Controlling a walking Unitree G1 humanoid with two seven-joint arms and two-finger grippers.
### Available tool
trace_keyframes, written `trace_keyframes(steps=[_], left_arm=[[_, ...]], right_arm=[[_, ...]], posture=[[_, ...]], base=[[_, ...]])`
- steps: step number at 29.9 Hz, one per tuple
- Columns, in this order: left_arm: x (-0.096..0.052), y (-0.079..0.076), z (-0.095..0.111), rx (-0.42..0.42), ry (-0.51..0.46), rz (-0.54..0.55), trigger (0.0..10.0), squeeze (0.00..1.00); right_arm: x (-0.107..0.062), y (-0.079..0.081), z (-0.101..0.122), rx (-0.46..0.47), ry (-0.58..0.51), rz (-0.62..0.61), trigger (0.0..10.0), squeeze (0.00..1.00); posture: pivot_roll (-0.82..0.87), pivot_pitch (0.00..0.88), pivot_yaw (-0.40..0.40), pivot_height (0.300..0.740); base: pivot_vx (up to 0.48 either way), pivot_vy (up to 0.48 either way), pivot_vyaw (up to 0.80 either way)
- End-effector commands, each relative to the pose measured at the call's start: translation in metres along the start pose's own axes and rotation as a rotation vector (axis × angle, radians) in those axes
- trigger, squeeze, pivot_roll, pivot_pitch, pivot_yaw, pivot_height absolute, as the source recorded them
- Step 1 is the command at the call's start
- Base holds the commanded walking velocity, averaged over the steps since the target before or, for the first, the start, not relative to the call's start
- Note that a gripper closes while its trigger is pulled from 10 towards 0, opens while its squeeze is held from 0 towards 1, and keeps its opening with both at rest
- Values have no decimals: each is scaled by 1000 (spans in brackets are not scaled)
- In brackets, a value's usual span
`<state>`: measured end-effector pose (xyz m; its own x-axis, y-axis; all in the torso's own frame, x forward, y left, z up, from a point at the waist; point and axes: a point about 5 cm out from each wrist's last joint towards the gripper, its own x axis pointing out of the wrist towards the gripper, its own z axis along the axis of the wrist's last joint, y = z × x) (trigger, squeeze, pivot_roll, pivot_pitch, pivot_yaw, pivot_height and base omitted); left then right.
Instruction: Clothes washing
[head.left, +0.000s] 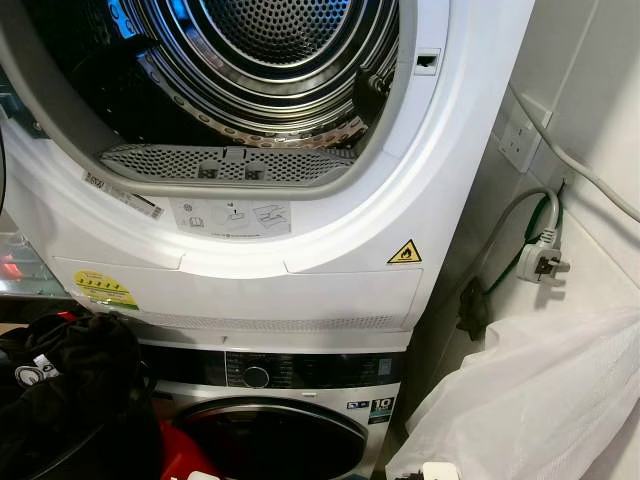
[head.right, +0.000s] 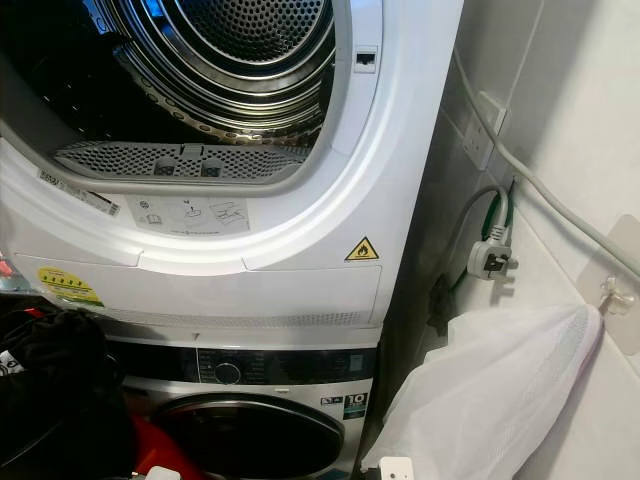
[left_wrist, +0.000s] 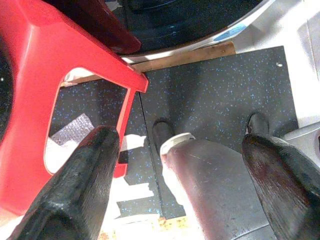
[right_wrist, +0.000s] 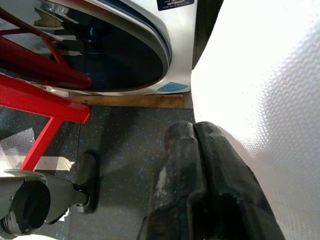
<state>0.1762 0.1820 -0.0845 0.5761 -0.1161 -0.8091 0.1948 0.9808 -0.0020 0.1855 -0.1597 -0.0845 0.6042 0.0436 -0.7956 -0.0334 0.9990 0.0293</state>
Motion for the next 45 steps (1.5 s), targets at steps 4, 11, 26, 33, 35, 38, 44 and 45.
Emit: trace_keyframes(steps=[4, 11, 26, 33, 35, 38, 44, 45], left_arm=[[2, 22, 30, 20, -31, 23, 10000, 0], [2, 22, 31, 14, -37, 22, 10000, 0], [3, 22, 34, 67, -37, 1, 10000, 0], [3, 21, 33, 83, -32, -11, 10000, 0], [3, 21, 33, 87, -31, -13, 10000, 0], [3, 21, 35, 115, -31, -21, 10000, 0], [3, 19, 37, 122, -28, -51, 10000, 0], [4, 18, 38, 129, -29, -59, 10000, 0]], right_arm=[[2, 32, 3, -206, 56, 202, 10000, 0], [2, 30, 1, -201, 58, 201, 10000, 0], [2, 28, 0, -262, 66, 202, 10000, 0], [1, 29, -2, -246, 66, 206, 10000, 0], [1, 29, -2, -260, 68, 208, 10000, 0], [1, 31, -4, -302, 73, 223, 10000, 0], [0, 31, -6, -375, 82, 238, 10000, 0], [0, 30, -6, -398, 83, 234, 10000, 0]], posture=[[32, 0, 64, 740], [32, 0, 62, 740], [24, 0, 67, 740], [15, 0, 73, 740], [15, 0, 75, 740], [9, 0, 78, 740], [2, 0, 73, 740], [3, 0, 60, 740]], base=[[0, 0, 0], [0, 0, 0], [0, 0, 0], [0, 0, 0], [0, 0, 0], [0, 0, 0], [0, 0, 0], [0, 0, 0]])
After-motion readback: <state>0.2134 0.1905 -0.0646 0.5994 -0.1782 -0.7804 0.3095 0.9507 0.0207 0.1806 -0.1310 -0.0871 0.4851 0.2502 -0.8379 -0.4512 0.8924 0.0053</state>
